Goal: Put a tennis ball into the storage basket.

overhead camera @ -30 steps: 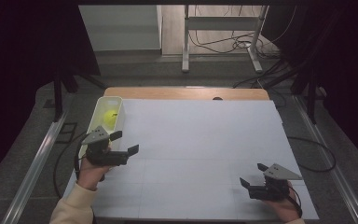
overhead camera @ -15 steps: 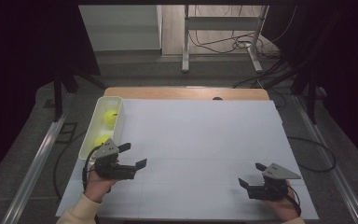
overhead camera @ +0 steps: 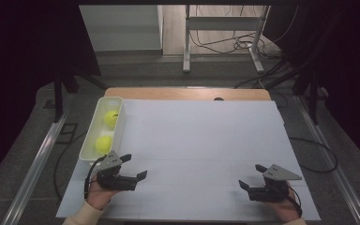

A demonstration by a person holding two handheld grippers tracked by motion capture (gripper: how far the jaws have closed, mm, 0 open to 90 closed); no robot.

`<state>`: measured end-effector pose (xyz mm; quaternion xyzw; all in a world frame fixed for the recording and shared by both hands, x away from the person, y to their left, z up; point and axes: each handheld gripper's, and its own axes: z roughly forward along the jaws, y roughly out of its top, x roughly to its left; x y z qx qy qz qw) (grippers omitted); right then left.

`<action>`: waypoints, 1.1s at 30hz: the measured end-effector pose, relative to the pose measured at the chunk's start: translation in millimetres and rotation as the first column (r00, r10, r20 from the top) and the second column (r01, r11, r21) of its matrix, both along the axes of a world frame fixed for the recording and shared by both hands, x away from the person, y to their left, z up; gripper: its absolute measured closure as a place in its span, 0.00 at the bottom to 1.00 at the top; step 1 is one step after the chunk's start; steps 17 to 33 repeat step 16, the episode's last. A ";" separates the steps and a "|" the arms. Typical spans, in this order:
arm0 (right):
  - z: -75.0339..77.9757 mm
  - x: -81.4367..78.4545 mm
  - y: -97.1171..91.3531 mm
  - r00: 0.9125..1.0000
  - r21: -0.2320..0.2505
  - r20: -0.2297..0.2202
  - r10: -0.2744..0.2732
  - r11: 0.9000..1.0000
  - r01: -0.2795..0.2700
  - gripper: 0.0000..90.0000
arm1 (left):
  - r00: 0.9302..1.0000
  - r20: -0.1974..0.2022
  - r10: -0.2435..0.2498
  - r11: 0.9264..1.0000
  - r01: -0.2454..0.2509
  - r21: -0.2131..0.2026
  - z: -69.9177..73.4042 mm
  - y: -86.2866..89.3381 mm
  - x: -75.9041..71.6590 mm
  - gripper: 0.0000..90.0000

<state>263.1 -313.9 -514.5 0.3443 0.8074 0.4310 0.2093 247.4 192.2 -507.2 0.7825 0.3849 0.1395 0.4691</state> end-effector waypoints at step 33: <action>0.6 -1.8 -0.2 1.000 0.004 -0.001 0.012 1.000 -0.012 0.12 | 1.000 -0.021 0.003 1.000 -0.002 0.020 -8.4 -4.2 7.4 0.10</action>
